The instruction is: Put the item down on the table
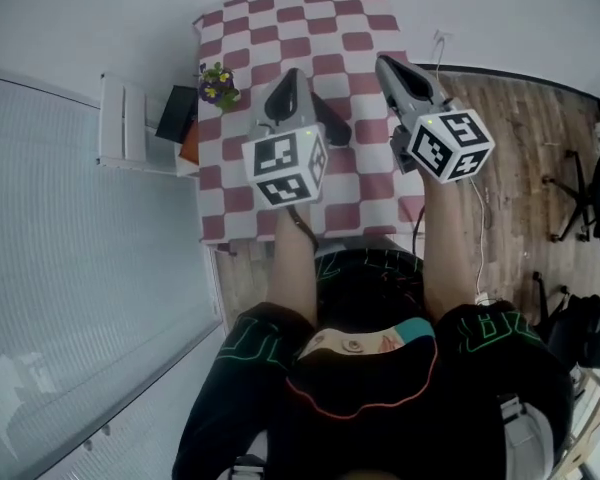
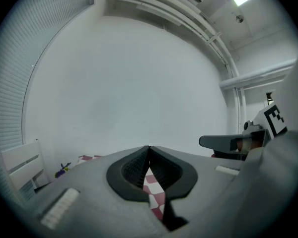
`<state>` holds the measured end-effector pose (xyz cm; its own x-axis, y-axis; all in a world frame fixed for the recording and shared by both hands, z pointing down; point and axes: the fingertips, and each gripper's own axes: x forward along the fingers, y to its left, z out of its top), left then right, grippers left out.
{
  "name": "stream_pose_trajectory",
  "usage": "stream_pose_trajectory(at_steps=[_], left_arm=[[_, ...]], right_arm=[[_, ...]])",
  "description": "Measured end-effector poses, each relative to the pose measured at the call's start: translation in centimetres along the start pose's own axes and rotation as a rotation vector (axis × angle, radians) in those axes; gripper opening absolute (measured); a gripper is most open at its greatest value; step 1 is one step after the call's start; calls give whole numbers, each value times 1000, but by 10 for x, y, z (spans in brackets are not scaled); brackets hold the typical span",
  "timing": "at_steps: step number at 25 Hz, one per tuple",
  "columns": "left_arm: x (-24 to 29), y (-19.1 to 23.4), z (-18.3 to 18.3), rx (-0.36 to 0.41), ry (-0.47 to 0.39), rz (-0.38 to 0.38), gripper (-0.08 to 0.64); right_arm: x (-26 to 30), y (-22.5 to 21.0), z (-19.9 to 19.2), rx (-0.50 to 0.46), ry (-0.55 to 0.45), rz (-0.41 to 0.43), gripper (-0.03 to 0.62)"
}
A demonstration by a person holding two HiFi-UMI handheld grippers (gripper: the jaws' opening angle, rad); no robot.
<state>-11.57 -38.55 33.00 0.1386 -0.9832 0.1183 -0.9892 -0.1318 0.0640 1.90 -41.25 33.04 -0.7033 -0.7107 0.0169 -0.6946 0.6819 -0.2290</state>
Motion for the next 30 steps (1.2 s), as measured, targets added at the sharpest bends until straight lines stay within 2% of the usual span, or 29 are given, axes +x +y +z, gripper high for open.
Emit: stream_pose_trajectory(at_steps=[6,14,30], left_arm=[[5,-6,35,36,-71,-17,9],[2,-6,58,48,-120,-20,9],[0,14,57,25,-125,22,9]], right_arm=[[-9,-13,35,-180,-37,-104,3],[-19,-17,64,-230,-88,-125,3],[-10,-16,74,-265,-113,-115,3]])
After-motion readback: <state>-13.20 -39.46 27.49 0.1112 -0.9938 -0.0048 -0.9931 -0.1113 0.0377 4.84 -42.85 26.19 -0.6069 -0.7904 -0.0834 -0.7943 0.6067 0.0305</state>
